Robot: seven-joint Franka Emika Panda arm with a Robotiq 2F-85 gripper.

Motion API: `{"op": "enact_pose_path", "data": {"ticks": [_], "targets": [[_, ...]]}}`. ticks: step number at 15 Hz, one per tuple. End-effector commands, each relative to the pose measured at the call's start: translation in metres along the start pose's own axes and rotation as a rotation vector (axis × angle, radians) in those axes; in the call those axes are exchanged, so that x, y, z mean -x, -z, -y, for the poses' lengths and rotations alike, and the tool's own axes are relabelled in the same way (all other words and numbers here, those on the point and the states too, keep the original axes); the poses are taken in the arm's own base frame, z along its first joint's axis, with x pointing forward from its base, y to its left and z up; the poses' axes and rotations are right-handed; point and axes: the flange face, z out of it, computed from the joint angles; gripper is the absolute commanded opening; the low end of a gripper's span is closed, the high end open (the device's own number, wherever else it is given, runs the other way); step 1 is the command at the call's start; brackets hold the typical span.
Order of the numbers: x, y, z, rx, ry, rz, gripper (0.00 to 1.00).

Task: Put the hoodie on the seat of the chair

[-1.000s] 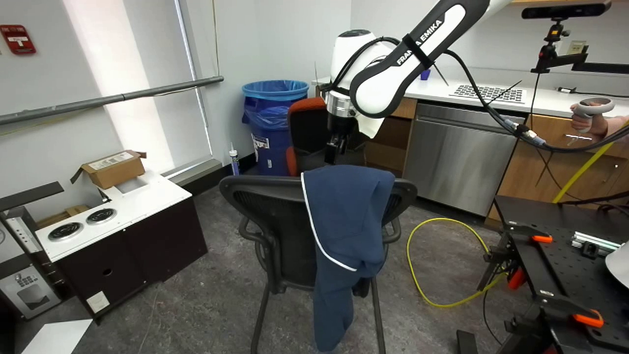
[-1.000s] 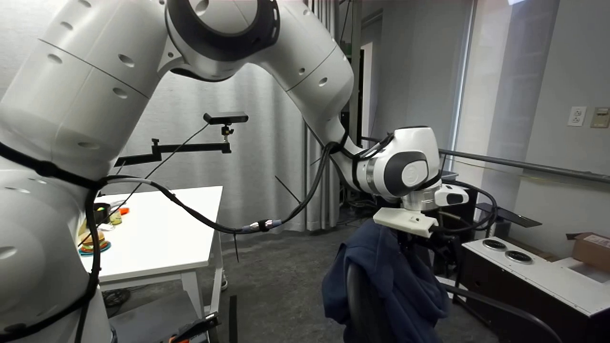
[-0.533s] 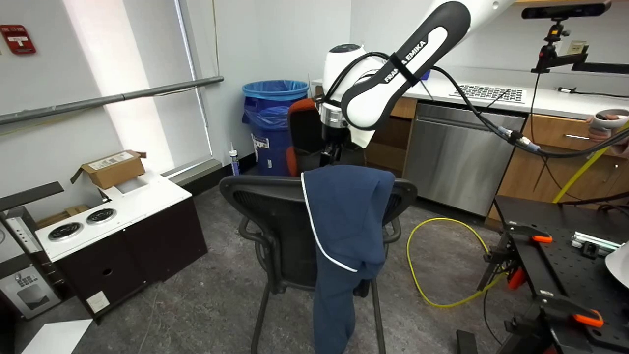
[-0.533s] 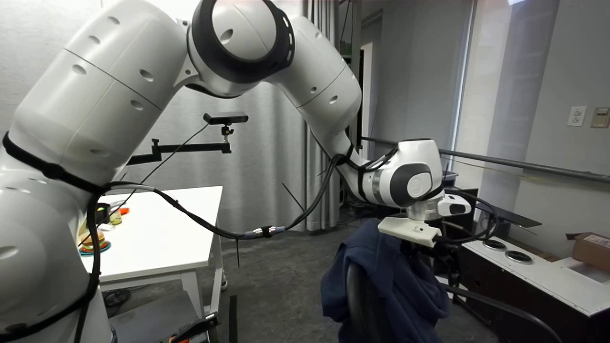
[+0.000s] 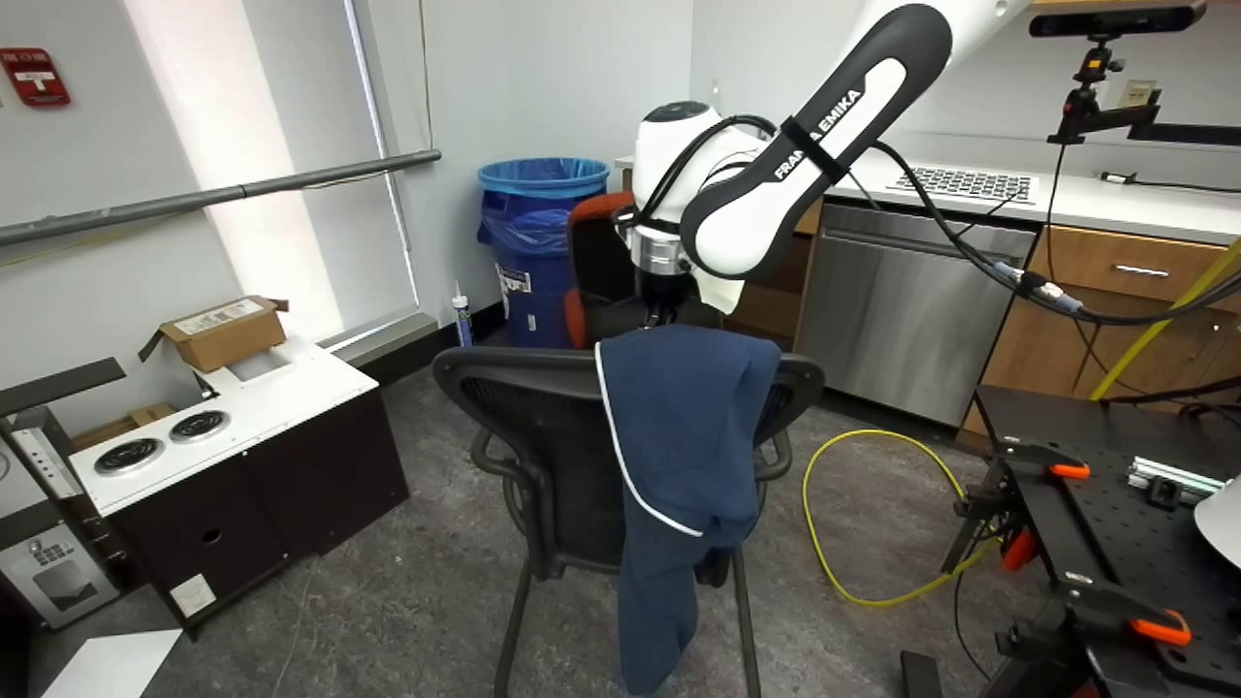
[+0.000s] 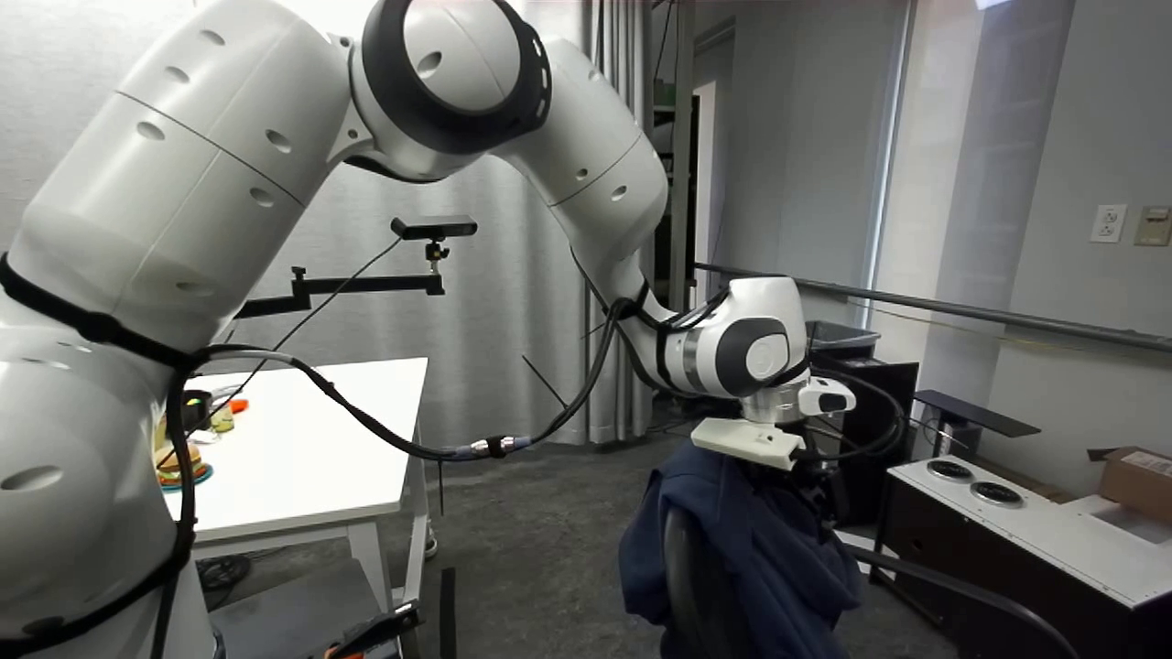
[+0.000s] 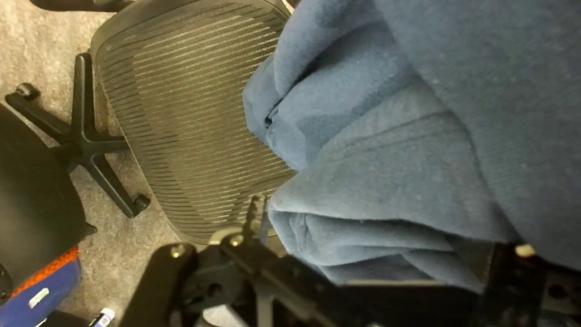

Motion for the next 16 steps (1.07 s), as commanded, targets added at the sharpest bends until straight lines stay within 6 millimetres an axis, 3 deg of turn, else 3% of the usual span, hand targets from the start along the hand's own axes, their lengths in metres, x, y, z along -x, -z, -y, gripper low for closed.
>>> {"op": "enact_pose_path", "data": {"ticks": [1, 7, 13, 16], "targets": [[0.02, 0.021, 0.015, 0.001, 0.038, 0.013, 1.0], [0.032, 0.032, 0.006, 0.003, 0.023, 0.009, 1.0], [0.042, 0.018, -0.01, -0.002, -0.074, -0.016, 1.0], [0.036, 0.022, -0.025, 0.064, -0.198, -0.153, 1.0]]}}
